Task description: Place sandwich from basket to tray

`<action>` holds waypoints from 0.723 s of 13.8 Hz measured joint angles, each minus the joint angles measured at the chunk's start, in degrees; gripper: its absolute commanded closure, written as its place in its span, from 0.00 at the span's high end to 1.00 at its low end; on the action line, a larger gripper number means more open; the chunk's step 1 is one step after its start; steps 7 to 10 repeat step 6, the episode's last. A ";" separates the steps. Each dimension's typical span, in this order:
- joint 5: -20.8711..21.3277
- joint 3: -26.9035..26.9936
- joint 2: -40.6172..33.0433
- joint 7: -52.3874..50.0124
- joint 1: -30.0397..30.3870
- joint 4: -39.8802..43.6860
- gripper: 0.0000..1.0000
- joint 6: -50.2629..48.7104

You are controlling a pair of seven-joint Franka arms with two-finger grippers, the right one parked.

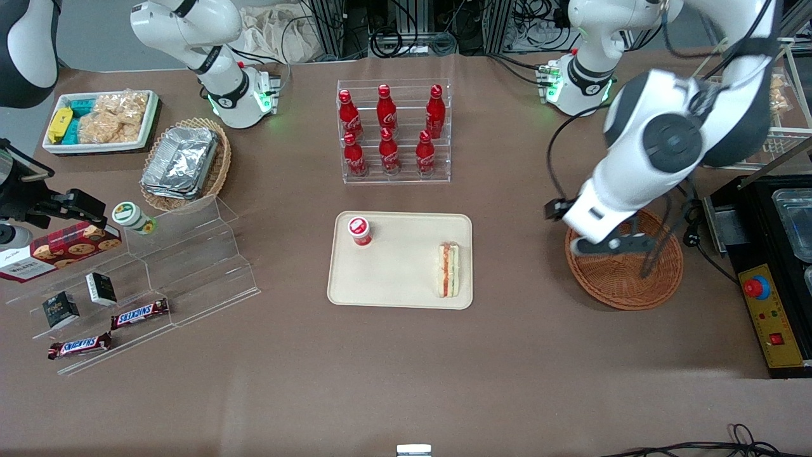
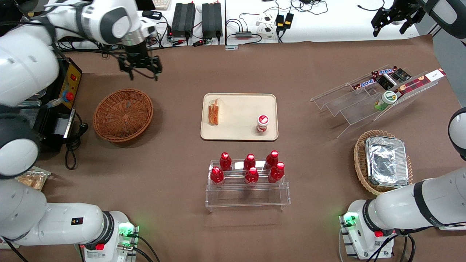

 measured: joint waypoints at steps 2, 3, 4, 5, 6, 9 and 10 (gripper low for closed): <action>-0.58 2.62 -6.12 5.87 1.30 -5.15 1.00 -0.15; -0.68 3.06 -8.05 8.46 2.55 -6.43 1.00 -0.58; -0.80 3.34 -9.13 10.33 3.69 -6.77 1.00 -0.77; -0.90 3.54 -9.52 11.31 4.62 -6.43 1.00 -0.90; -0.93 3.75 -9.33 11.90 5.39 -5.39 1.00 -1.62; -0.93 3.75 -9.33 11.90 5.39 -5.39 1.00 -1.62; -0.93 3.75 -9.33 11.90 5.39 -5.39 1.00 -1.62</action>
